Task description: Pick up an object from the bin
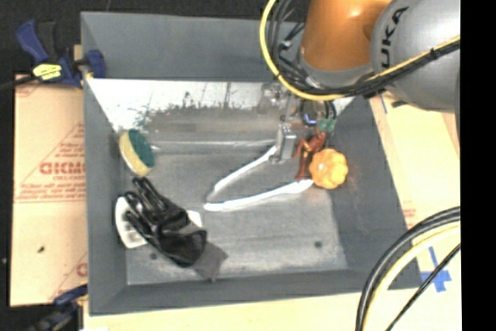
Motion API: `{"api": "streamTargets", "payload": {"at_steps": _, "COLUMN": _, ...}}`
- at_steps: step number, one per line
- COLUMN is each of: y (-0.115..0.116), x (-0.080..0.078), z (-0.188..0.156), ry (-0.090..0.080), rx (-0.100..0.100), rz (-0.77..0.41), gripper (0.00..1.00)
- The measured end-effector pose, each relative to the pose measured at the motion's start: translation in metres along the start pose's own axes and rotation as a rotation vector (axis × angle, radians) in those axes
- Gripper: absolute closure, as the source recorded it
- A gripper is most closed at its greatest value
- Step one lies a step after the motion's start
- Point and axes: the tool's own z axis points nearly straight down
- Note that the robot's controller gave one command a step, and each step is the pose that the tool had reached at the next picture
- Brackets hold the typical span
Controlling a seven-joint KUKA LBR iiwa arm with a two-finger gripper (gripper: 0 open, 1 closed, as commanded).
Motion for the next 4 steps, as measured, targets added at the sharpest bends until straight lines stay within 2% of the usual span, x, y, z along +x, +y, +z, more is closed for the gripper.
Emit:
{"api": "streamTargets", "payload": {"at_steps": 1, "y": 0.0, "x": 0.0, "z": 0.0, "ry": 0.0, "rx": 0.0, "rz": 0.0, "gripper": 0.0}}
{"api": "streamTargets", "payload": {"at_steps": 2, "y": 0.003, "x": 0.018, "z": 0.101, "ry": 0.005, "rx": -0.001, "rz": 0.033, "gripper": 0.0}}
{"api": "streamTargets", "payload": {"at_steps": 3, "y": -0.001, "x": 0.006, "z": 0.091, "ry": -0.021, "rx": -0.001, "rz": 0.053, "gripper": 0.0}}
{"api": "streamTargets", "payload": {"at_steps": 4, "y": -0.001, "x": 0.007, "z": 0.094, "ry": -0.019, "rx": 0.0, "rz": 0.042, "gripper": 0.0}}
